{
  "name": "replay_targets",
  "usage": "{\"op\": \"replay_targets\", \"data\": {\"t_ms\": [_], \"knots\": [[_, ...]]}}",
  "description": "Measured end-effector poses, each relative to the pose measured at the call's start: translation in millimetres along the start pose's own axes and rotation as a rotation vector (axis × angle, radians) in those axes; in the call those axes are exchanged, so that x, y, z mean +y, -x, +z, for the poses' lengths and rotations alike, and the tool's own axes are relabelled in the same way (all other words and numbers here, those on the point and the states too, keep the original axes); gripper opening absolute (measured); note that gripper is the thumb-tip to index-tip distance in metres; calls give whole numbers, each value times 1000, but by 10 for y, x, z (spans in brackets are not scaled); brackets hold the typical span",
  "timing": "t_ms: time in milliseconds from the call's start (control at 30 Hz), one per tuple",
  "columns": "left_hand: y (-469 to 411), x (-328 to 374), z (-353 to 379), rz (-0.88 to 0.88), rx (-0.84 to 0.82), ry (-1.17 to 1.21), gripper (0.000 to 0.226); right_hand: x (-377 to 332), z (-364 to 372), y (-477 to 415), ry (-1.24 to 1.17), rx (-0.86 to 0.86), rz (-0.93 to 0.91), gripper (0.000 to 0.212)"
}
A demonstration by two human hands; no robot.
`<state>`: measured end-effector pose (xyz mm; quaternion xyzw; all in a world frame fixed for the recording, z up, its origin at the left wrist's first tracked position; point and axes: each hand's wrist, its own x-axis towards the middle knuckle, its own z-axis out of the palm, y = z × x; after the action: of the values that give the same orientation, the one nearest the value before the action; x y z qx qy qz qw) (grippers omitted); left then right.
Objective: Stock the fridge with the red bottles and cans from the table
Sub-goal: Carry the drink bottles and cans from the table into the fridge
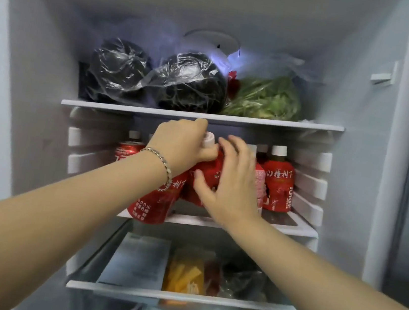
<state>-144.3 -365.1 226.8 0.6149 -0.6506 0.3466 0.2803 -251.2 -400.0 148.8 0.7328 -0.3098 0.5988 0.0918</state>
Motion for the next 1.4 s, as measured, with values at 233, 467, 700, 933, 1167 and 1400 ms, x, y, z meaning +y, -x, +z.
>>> {"op": "replay_targets", "data": {"t_ms": [233, 467, 700, 933, 1167, 1400], "knots": [[-18, -258, 85, 84, 86, 310, 48, -158, 72, -118, -68, -305, 76, 100], [185, -476, 166, -95, 152, 269, 33, -154, 358, -121, 170, -388, 345, 83], [623, -506, 623, -28, 260, 475, 56, 154, 252, 143, 752, -200, -30, 74], [613, -299, 830, -52, -61, 293, 74, 356, 181, 55, 750, -302, 152, 77], [580, -264, 747, -74, -122, 239, 81, 356, -4, 10, 728, -443, 132, 70], [796, -114, 548, 237, 143, 23, 67, 75, -449, 148, 343, -328, 296, 56]]}}
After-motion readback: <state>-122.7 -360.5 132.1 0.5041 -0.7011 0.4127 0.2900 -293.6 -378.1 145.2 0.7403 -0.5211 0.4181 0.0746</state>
